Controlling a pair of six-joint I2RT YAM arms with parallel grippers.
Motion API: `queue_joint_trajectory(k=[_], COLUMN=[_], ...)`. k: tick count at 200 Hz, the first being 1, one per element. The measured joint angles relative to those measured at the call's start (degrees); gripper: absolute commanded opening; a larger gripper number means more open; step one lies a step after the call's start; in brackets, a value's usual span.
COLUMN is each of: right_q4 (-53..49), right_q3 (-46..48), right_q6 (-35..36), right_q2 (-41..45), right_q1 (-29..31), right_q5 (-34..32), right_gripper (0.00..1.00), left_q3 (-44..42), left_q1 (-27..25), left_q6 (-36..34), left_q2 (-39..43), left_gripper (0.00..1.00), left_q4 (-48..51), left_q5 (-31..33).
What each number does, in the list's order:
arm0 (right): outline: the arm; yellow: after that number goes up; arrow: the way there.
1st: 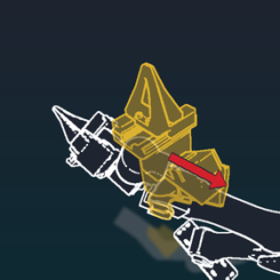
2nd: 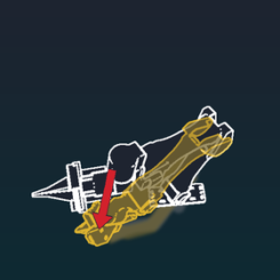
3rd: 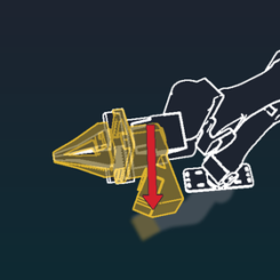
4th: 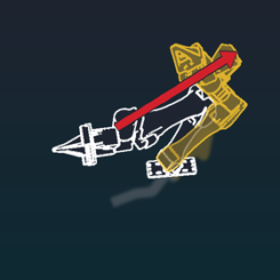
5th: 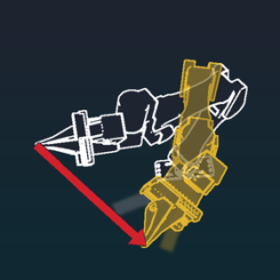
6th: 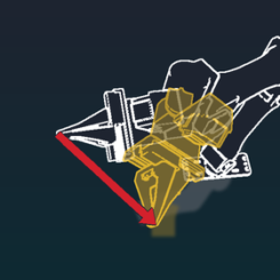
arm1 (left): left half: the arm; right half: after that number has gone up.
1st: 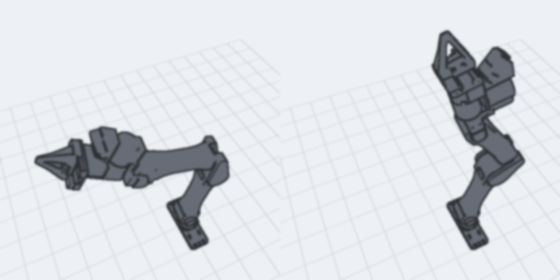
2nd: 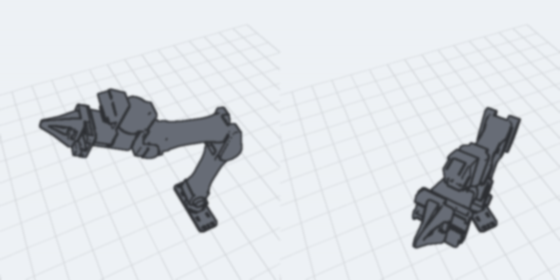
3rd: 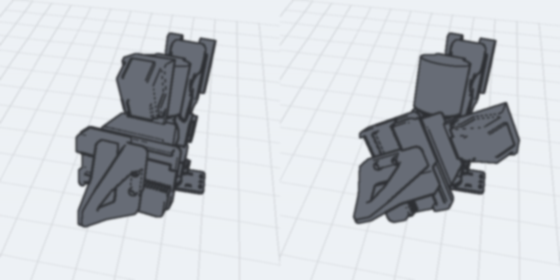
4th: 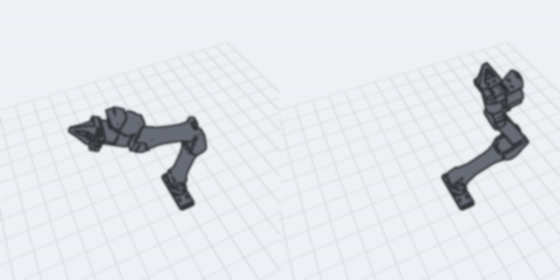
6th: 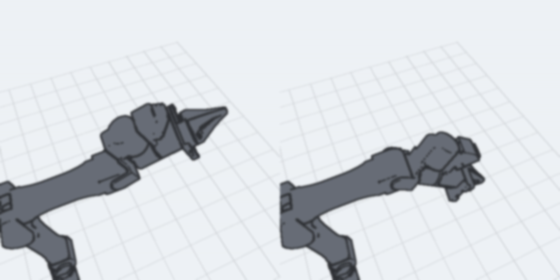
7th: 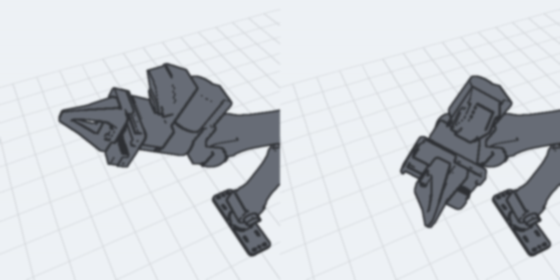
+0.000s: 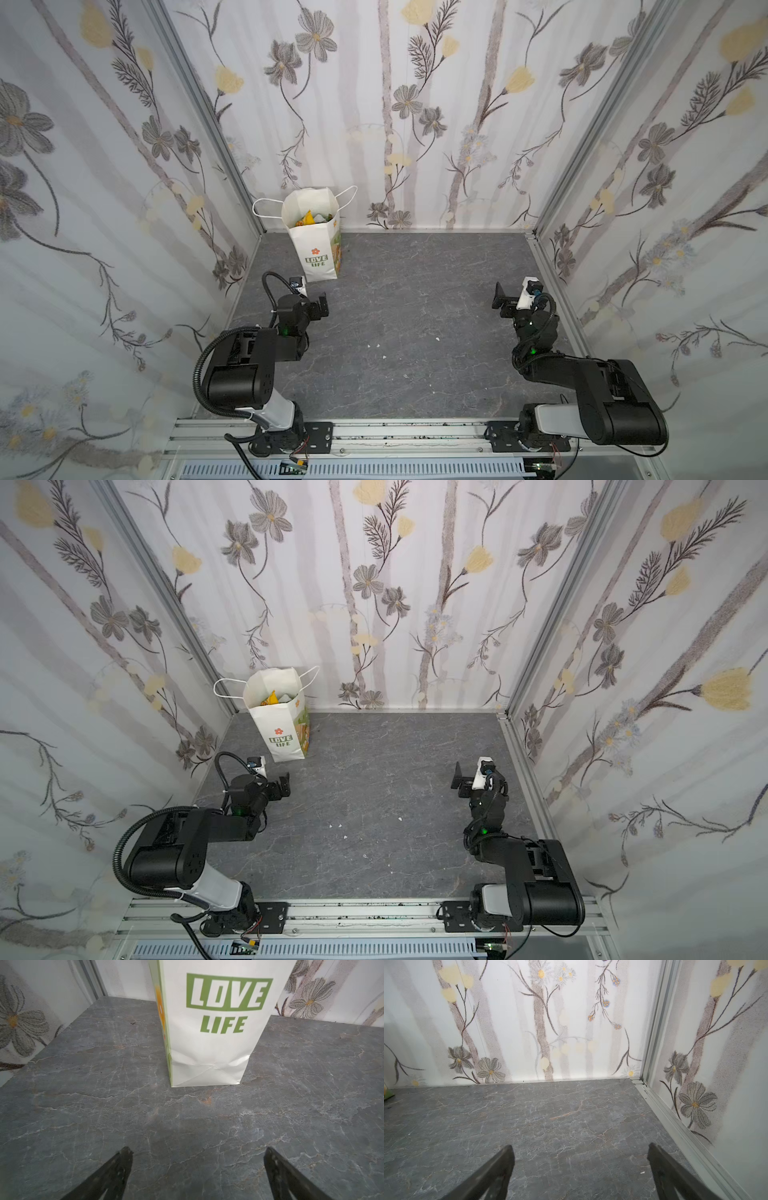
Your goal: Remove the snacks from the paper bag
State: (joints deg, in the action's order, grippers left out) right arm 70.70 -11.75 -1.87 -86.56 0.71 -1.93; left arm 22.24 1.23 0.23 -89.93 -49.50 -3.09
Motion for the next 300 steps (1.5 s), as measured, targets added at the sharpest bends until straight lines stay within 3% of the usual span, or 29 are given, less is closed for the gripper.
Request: queue_joint_trajectory(k=[146, 177, 197, 222, 251, 269, 300], right_q4=[1.6, 0.6, -5.9, -19.7, -37.7, -48.5, -60.6], right_q3=[0.7, 0.7, -1.2, -8.1, -20.2, -29.6, -42.7], right_q6=[0.7, 0.9, 0.8, -5.3, -16.5, -22.6, -29.2], right_q2=[0.6, 4.5, 10.7, 22.5, 29.1, 28.8, 22.8], right_q1=[0.0, 0.0, 0.2, 1.2, 6.6, 13.3, 27.6], right_q5=[1.5, 1.5, 1.4, 1.3, 2.2, 2.8, 3.1], right_gripper=[1.0, 1.0, 1.0, 0.94, 0.9, 0.88, 0.87], left_q3=[-0.3, -3.7, -6.3, -5.2, 3.9, 14.0, 36.4], left_q1=[-0.1, -0.5, -1.6, -5.0, -6.9, -7.2, -6.9], left_q6=[0.2, 0.0, 0.0, 1.9, 12.0, 19.3, 27.3], left_q2=[0.0, 3.3, 8.7, 25.7, 40.7, 41.5, 33.2], left_gripper=[1.0, 1.0, 1.0, 1.0, 0.92, 0.81, 0.72], left_q4=[-1.0, -2.7, -2.9, 6.4, 22.2, 34.9, 56.7], left_q5=[-1.1, -1.2, 1.1, 7.9, 12.5, 12.8, 12.9])
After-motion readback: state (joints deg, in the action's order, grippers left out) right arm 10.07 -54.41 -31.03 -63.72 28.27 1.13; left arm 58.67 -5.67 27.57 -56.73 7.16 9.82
